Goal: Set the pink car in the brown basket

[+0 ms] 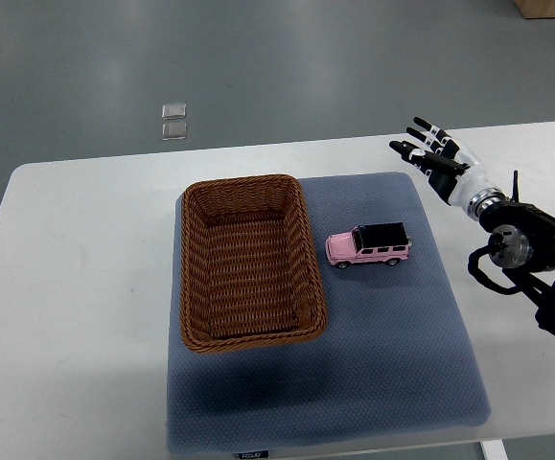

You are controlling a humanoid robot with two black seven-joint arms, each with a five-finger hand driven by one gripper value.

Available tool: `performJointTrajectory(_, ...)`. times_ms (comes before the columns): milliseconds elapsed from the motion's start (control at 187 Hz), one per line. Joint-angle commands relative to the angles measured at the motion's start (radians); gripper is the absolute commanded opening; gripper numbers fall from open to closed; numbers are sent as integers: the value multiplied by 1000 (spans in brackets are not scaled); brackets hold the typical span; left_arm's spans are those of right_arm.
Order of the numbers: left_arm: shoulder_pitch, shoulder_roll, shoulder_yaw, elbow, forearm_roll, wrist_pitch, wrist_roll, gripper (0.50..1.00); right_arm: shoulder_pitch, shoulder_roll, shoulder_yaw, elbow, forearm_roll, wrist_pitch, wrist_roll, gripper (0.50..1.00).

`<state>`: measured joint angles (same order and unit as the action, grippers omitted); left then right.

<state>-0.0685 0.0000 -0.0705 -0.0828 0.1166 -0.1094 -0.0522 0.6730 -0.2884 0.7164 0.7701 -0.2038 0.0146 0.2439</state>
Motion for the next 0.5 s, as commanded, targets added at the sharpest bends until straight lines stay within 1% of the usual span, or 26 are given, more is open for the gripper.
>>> performJointTrajectory(0, 1, 0, 0, -2, 0, 1, 0, 1000, -1, 0, 0, 0, 0, 1, 0, 913)
performJointTrajectory(75, 1, 0, -3, -3, 0, 1, -12, 1000, -1, 0, -2, 0, 0, 1, 0, 913)
performJointTrajectory(496, 1, 0, -2, 0, 0, 1, -12, 1000, 2, -8, -3, 2, -19, 5, 0, 913)
